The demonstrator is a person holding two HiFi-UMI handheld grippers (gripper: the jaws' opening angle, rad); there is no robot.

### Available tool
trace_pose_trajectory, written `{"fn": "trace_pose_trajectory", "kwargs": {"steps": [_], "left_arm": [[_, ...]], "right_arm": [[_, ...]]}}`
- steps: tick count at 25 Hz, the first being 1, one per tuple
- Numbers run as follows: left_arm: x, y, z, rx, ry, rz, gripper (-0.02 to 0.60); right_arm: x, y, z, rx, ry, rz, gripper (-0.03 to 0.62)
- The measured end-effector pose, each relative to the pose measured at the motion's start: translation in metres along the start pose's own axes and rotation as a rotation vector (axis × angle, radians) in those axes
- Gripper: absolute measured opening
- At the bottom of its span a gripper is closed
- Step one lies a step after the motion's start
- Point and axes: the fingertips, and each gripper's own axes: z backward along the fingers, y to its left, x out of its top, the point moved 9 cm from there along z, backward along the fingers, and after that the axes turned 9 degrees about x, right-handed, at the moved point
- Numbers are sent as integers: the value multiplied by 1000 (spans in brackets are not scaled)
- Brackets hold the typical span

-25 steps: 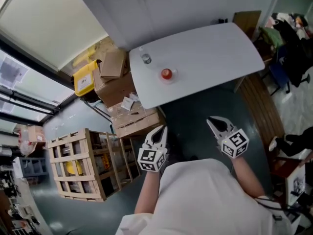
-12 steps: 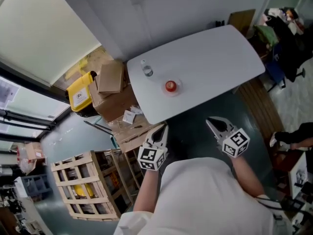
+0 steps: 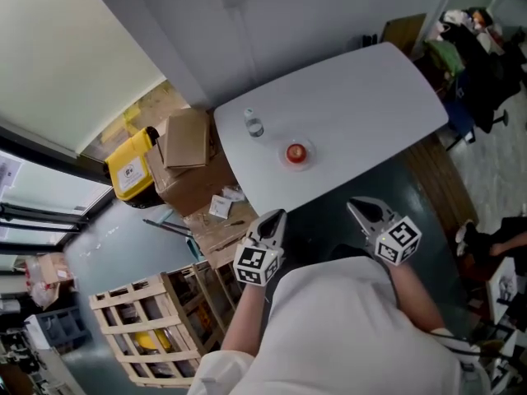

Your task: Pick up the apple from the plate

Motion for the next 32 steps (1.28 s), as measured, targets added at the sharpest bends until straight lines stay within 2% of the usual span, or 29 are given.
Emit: {"fn": "trace_pose_trajectory", "kwargs": {"steps": [6, 12, 17, 25, 32], "left_arm": [[4, 3, -13, -11, -21, 8, 3], [10, -3, -32, 2, -25, 2, 3], [16, -7, -54, 56, -20, 17, 3], [22, -11, -103, 161, 2, 59, 5], [22, -7, -155, 246, 32, 78, 57]], "right_arm": [[4, -12, -10, -29, 18, -2, 38], [10, -29, -21, 13, 44, -3, 38], [21, -63, -34, 68, 60, -4, 38], [38, -121, -64, 191, 140, -5, 38], [49, -170, -79, 262, 182, -12, 38]]}}
